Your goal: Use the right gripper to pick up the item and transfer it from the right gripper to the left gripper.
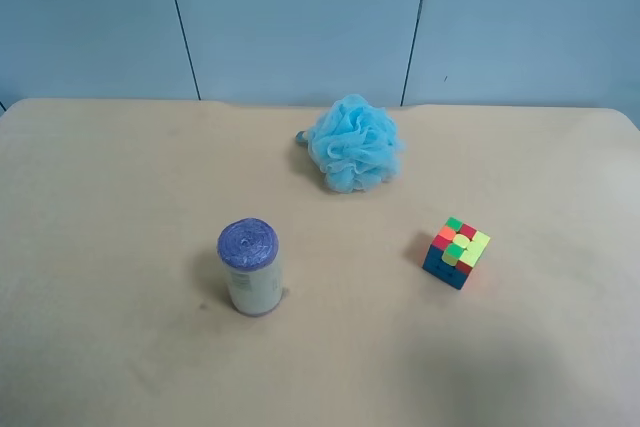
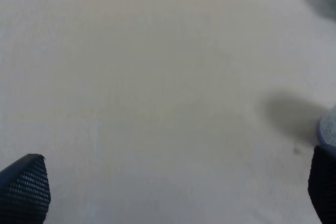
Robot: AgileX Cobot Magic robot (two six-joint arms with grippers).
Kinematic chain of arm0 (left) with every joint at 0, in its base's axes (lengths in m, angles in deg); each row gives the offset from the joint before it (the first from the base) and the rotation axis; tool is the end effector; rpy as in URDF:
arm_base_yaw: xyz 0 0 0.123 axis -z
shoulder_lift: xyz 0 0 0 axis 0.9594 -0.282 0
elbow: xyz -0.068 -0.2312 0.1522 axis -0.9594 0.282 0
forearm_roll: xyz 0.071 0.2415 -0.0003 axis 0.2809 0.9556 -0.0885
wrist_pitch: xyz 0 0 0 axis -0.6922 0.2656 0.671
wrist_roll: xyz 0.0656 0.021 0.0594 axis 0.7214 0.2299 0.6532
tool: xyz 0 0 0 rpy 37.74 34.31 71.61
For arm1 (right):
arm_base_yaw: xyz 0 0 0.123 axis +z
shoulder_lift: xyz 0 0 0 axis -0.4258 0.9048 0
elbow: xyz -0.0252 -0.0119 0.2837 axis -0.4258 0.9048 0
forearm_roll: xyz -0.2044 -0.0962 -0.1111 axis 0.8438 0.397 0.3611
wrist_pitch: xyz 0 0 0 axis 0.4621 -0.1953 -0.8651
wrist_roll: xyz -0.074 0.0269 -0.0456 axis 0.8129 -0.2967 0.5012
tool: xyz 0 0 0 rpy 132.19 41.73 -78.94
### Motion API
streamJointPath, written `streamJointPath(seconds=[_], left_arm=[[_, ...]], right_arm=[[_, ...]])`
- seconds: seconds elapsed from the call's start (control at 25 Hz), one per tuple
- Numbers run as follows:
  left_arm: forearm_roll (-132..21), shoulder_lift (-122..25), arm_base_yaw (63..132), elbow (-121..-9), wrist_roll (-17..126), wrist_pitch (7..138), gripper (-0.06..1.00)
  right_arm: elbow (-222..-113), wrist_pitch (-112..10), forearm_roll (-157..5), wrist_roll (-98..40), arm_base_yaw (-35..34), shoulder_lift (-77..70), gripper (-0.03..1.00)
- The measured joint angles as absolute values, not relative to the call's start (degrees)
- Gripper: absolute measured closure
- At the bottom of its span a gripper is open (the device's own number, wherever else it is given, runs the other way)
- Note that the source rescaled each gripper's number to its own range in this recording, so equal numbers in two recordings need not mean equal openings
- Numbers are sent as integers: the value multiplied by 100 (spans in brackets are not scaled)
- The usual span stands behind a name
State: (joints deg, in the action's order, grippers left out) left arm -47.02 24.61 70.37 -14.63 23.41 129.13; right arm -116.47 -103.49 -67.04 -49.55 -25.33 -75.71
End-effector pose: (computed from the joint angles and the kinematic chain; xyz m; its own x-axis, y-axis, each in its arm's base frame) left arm -0.0056 -0.0067 0.2798 -0.4417 -0.0147 -0.8970 0.0115 0.9997 -0.0221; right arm -0.0046 -0.0015 0.2786 -0.4798 -0.0453 -0.8762 -0.0062 0.9988 -0.0483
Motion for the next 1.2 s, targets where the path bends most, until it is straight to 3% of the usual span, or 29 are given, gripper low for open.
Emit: streamJointPath(seconds=[0.24, 0.6, 0.88, 1.2], left_arm=[[-4702, 2466, 7037, -1463, 2341, 12913, -6], [-4702, 2484, 7037, -1463, 2341, 12917, -6], [-4702, 2484, 7037, -1463, 2341, 12918, -6], [-4702, 2484, 7037, -1463, 2341, 12918, -6]], right_arm=[[-12831, -10525, -6709, -4667, -2533, -5723, -3], [-14445, -10519, -6579, -4333, -1476, -2384, -3], [-14897, -10490, -6727, -3564, -726, -111, -3], [-14903, -10227, -6958, -2598, -343, 1609, -3]])
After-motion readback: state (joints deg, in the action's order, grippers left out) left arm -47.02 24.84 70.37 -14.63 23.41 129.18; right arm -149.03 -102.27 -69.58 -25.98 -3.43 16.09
